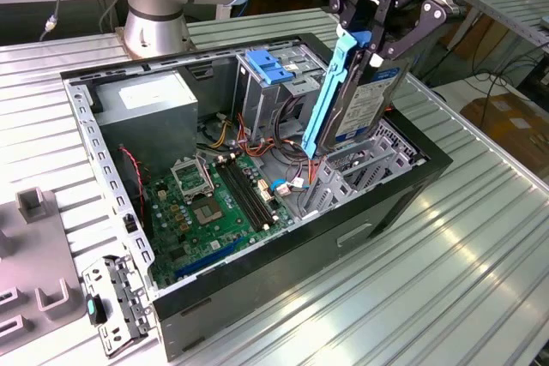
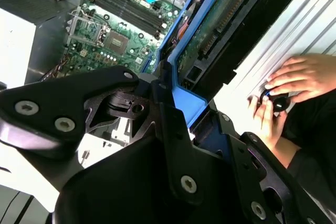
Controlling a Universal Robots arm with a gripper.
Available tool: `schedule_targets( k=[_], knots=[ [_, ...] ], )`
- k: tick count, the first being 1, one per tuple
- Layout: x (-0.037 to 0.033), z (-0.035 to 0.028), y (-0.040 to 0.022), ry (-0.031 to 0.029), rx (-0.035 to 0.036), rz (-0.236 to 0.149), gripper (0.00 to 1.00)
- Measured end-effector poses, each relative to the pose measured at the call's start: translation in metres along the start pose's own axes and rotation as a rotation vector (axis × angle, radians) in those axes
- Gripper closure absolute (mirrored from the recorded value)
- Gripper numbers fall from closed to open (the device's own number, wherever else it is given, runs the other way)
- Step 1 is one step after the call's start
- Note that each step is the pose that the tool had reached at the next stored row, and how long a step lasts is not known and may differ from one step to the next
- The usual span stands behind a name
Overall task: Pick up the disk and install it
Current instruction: 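Insert the disk into the insertion slot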
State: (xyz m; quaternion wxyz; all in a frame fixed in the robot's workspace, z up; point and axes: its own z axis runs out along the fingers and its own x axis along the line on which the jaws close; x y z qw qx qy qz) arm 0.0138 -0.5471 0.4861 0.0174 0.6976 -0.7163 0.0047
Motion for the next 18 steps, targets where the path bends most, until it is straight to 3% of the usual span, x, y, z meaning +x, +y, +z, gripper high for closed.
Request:
schedule_targets(
  k=[2, 5, 9, 18],
  knots=[
    [0.0004, 0.0016, -0.0057, 0.0001, 0.0, 0.0, 0.63],
    [0.0012, 0.0057, -0.0217, 0.0002, 0.0, 0.0, 0.63],
    [0.0016, 0.0093, -0.0357, 0.0003, 0.0, 0.0, 0.63],
    [0.0016, 0.0102, -0.0389, 0.0003, 0.0, 0.0, 0.63]
  ],
)
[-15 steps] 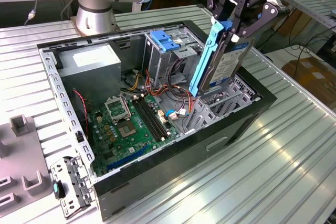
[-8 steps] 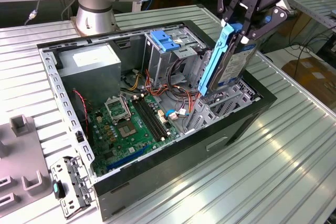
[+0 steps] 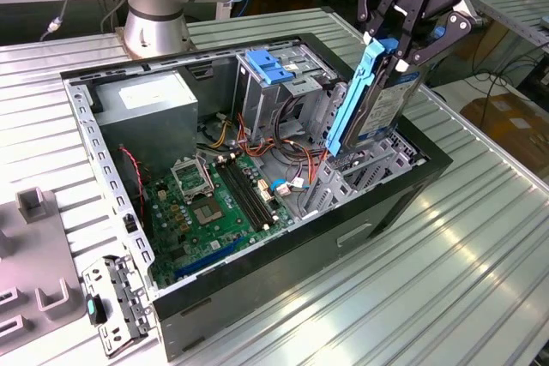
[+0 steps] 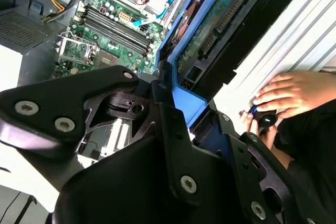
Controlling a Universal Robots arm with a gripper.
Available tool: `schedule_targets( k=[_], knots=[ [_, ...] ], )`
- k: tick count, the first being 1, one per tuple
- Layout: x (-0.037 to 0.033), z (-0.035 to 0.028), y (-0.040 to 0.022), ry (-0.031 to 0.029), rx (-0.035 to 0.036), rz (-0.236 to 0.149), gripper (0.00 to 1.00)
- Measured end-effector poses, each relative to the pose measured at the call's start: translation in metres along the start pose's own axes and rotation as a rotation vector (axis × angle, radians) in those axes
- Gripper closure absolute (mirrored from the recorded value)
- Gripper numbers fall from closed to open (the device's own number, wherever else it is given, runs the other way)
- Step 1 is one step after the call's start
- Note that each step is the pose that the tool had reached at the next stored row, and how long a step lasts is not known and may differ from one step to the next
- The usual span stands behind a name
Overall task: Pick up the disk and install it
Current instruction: 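Insert the disk into the insertion slot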
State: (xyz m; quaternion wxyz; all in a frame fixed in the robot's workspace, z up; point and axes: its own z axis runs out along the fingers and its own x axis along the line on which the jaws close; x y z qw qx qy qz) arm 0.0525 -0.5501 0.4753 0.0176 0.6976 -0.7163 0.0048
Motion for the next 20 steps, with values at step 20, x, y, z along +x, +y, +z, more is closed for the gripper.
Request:
schedule_targets(
  k=[20],
  knots=[
    [0.0034, 0.0229, -0.0103, 0.0048, 0.0002, -0.001, 0.63]
  ],
)
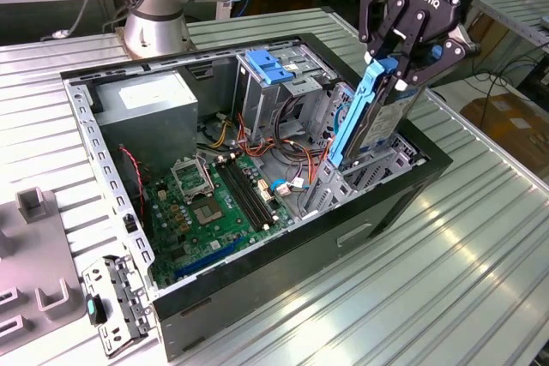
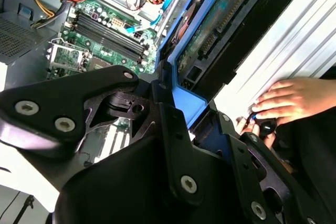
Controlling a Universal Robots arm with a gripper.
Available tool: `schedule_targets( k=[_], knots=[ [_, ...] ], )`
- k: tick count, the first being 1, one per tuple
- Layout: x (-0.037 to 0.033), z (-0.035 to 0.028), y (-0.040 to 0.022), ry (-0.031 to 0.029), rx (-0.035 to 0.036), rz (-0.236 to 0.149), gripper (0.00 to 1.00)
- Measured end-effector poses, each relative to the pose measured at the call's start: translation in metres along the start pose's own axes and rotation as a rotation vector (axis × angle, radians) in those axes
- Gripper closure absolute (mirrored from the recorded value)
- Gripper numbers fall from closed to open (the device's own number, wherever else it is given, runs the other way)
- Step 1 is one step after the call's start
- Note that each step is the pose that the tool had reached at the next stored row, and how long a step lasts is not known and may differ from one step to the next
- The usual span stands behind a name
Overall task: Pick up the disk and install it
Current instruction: 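Insert the disk into the insertion slot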
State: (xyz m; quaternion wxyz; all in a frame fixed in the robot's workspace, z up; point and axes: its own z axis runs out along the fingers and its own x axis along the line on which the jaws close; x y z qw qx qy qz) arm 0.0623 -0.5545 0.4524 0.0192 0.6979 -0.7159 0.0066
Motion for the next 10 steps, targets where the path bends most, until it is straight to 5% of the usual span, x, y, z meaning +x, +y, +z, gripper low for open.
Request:
schedule_targets(
  k=[10],
  knots=[
    [-0.0035, 0.0028, -0.0012, 0.0011, 0.0005, -0.01, 0.63]
  ],
)
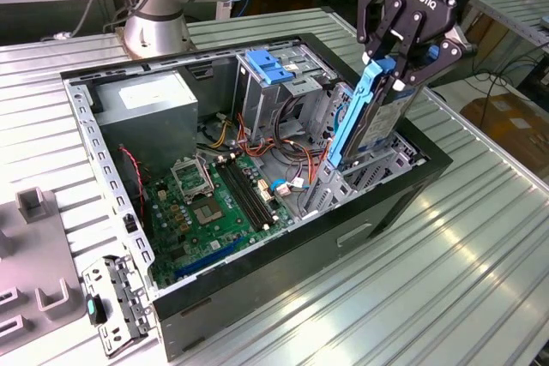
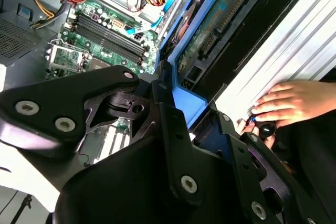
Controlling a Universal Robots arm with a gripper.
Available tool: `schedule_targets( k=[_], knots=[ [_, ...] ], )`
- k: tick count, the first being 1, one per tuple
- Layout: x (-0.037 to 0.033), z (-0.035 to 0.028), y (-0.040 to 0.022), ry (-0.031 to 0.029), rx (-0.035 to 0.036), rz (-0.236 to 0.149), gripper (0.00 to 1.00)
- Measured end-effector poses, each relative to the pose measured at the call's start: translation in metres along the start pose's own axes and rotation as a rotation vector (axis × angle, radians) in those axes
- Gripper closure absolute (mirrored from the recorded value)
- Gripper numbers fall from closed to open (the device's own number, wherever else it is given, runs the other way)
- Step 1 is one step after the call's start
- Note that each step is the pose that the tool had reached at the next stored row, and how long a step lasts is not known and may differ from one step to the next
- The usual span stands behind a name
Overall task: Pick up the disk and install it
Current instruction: 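Insert the disk into the insertion slot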
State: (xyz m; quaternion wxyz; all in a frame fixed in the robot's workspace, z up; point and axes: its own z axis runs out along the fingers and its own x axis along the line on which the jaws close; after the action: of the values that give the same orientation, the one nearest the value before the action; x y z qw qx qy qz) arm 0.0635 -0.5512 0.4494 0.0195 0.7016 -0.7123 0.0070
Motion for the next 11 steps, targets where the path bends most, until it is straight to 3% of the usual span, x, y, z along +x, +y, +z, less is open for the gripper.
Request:
schedule_targets(
  k=[5, 11],
  knots=[
    [-0.0002, 0.0029, -0.0001, 0.0041, 0.0001, -0.003, 0.63],
    [-0.0005, 0.0127, -0.0004, 0.0039, 0.0, -0.003, 0.63]
  ],
)
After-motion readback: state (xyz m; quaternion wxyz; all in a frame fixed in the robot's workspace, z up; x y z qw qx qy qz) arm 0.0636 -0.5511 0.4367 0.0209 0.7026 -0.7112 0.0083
